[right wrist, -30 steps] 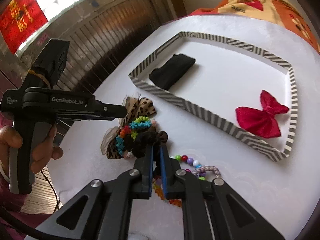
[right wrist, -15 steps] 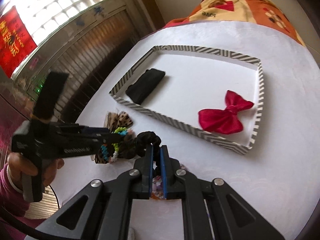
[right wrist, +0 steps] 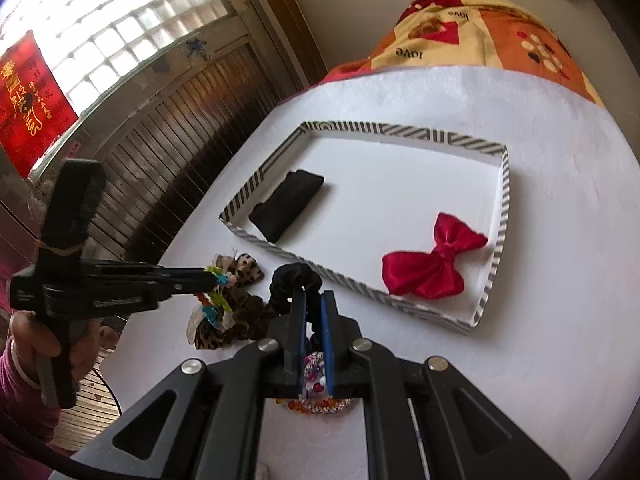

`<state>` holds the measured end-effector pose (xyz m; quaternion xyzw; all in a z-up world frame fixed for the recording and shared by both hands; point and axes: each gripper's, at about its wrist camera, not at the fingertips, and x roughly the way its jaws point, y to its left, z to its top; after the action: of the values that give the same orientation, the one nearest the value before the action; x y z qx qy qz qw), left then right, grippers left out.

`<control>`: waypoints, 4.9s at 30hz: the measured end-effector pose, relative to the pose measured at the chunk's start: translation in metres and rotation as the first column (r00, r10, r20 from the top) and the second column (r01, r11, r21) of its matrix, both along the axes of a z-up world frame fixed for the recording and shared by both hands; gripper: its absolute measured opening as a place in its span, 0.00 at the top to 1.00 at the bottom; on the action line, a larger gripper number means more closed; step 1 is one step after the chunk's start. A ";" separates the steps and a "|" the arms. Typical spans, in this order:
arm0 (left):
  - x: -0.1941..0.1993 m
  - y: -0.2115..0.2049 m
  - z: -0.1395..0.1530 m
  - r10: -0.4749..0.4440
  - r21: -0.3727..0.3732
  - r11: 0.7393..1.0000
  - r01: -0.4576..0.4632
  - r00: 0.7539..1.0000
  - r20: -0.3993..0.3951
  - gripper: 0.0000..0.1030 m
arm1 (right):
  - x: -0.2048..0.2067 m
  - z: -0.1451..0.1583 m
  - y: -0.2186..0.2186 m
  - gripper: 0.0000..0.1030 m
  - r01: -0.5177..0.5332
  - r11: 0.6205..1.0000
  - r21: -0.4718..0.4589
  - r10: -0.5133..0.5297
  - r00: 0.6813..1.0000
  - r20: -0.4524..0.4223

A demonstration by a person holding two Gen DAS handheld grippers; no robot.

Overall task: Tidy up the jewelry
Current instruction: 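Place the colorful scrunchie and black bracelet inside the tray, opening both tools, then withdraw both tools toward the tan bow clip and bracelets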

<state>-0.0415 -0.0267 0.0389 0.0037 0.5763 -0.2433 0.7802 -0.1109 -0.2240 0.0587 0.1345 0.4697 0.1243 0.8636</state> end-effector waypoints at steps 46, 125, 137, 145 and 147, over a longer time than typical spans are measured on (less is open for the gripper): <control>0.195 -0.096 -0.041 0.130 0.059 0.990 -0.131 0.991 0.027 1.00 | 0.151 -0.075 -0.120 0.93 0.227 0.972 -0.062 -0.234 0.961 -0.146; -0.051 -0.002 0.024 0.087 0.147 0.980 -0.133 0.955 0.282 0.84 | -0.063 0.033 0.014 0.34 0.289 0.928 -0.235 -0.291 0.956 0.028; -0.070 0.000 0.023 0.077 0.158 0.979 -0.127 0.954 0.289 0.84 | -0.083 0.026 0.020 0.34 0.281 0.930 -0.237 -0.287 0.958 0.008; -0.077 -0.001 0.023 0.066 0.164 0.979 -0.118 0.953 0.294 0.84 | -0.089 0.025 0.021 0.34 0.281 0.930 -0.235 -0.288 0.958 0.004; -0.078 -0.002 0.023 0.063 0.167 0.979 -0.116 0.954 0.294 0.84 | -0.090 0.025 0.021 0.33 0.282 0.930 -0.235 -0.289 0.957 0.003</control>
<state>-0.1192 -0.0285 0.0617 0.0842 0.4763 -0.1506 0.8622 -0.2005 -0.2034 0.0837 0.1009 0.4702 -0.0608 0.8747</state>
